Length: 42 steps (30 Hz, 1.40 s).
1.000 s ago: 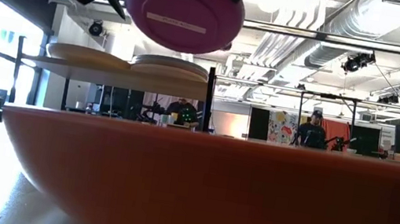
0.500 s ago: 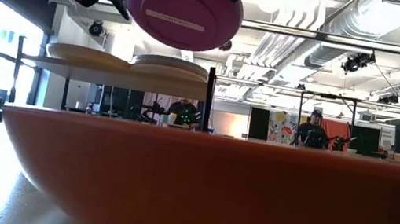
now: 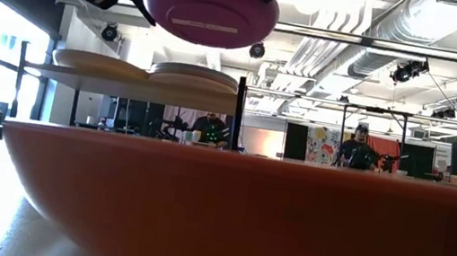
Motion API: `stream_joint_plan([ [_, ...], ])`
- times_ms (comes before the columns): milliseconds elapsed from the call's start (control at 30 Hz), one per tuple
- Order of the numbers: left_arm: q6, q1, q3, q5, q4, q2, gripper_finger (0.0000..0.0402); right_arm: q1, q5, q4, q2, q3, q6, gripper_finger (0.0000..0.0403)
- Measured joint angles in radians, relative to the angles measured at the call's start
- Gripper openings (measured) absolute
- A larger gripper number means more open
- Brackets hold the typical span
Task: Place and stack plates onto a shelf
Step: Stack the purple plate on top of the white plate on the shelf
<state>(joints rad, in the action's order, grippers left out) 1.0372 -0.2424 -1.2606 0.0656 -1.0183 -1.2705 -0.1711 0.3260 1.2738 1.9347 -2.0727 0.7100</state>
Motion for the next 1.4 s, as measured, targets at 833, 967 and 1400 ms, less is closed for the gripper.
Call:
stream_joint_plan([
  [833, -0.072, -0.099, 0.001, -0.226, -0.108, 0.179, 0.0003, 0.003, 0.144, 0.091, 0.000, 0.000, -0.239, 0.0119],
  [967, -0.048, -0.180, 0.001, -0.330, -0.152, 0.254, 0.0004, 0.003, 0.137, 0.098, 0.000, 0.000, -0.266, 0.0119],
  [1400, 0.036, -0.399, 0.001, -0.565, -0.273, 0.320, 0.0005, 0.021, 0.127, 0.094, -0.001, 0.000, -0.265, 0.0119],
])
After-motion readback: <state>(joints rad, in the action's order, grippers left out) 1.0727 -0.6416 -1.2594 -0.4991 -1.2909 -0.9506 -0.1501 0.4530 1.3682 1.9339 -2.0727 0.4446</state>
